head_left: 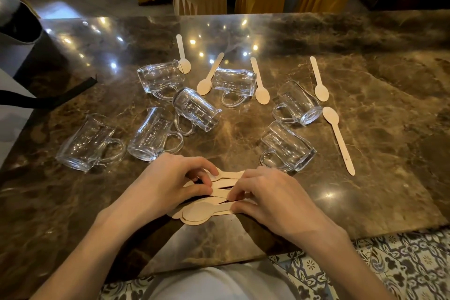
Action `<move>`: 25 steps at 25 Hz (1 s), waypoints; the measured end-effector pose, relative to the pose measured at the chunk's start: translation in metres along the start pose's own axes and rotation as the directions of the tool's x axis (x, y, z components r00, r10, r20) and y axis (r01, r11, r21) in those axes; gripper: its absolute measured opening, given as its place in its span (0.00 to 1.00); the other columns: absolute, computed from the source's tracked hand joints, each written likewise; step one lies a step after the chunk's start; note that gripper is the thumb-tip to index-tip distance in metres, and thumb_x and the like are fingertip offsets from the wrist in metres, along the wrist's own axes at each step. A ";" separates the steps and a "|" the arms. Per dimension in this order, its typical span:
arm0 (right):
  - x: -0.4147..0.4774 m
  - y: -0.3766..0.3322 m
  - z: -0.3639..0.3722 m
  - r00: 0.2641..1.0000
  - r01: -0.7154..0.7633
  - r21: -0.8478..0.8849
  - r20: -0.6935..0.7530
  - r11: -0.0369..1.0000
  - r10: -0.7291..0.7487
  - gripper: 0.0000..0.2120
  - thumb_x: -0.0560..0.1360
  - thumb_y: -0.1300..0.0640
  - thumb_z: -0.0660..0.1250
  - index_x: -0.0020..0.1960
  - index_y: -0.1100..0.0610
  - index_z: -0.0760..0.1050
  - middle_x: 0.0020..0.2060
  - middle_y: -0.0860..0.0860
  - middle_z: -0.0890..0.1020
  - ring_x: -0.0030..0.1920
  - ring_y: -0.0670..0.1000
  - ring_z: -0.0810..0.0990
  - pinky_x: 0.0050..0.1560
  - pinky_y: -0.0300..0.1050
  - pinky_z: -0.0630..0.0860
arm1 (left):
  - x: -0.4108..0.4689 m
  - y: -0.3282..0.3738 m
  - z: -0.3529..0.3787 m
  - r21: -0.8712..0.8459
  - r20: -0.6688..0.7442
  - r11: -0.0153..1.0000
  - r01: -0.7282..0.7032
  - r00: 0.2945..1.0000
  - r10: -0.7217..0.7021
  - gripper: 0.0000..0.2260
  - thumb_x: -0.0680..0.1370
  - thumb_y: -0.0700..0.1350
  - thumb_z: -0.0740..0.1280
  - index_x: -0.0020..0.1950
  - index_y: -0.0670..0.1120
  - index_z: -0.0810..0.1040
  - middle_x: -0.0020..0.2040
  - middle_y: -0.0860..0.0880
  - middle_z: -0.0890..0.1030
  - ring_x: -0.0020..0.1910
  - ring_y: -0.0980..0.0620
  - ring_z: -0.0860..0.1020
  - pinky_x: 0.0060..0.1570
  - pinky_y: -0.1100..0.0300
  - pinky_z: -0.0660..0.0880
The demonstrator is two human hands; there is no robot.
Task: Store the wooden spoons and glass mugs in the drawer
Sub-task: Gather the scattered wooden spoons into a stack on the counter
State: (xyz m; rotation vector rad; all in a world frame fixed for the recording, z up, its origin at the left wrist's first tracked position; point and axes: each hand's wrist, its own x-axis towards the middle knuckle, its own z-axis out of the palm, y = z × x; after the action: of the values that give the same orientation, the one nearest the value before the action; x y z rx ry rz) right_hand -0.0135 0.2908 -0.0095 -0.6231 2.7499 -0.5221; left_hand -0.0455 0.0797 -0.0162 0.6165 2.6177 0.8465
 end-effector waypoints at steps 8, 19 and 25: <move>0.004 0.001 -0.024 0.998 0.045 0.018 -0.052 0.999 -0.044 0.11 0.73 0.40 0.65 0.51 0.42 0.78 0.46 0.39 0.78 0.47 0.41 0.73 0.43 0.38 0.64 | 0.005 0.008 -0.019 -0.074 -0.009 0.996 -0.052 0.999 0.051 0.09 0.73 0.55 0.68 0.52 0.58 0.79 0.39 0.63 0.81 0.42 0.64 0.79 0.42 0.65 0.74; 0.073 0.044 -0.102 0.928 -0.115 0.093 -0.345 0.989 0.140 0.05 0.70 0.45 0.71 0.44 0.44 0.82 0.33 0.34 0.75 0.38 0.39 0.76 0.41 0.40 0.73 | 0.066 0.018 -0.106 -0.052 -0.284 0.997 -0.060 0.958 0.043 0.08 0.72 0.55 0.67 0.50 0.57 0.80 0.43 0.61 0.81 0.44 0.67 0.78 0.42 0.75 0.72; 0.111 0.068 -0.123 0.891 -0.167 0.104 -0.409 0.980 0.195 0.05 0.71 0.47 0.72 0.44 0.46 0.83 0.37 0.43 0.81 0.39 0.43 0.78 0.41 0.41 0.75 | 0.112 0.006 -0.128 -0.038 -0.384 0.999 -0.013 0.923 -0.002 0.07 0.74 0.52 0.69 0.50 0.53 0.81 0.44 0.58 0.82 0.44 0.62 0.79 0.47 0.64 0.75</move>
State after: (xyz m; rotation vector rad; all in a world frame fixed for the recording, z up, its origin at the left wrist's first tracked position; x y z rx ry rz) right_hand -0.1758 0.3321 0.0536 -0.2515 3.1297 -0.7768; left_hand -0.1934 0.0779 0.0678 0.4865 2.9364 1.1172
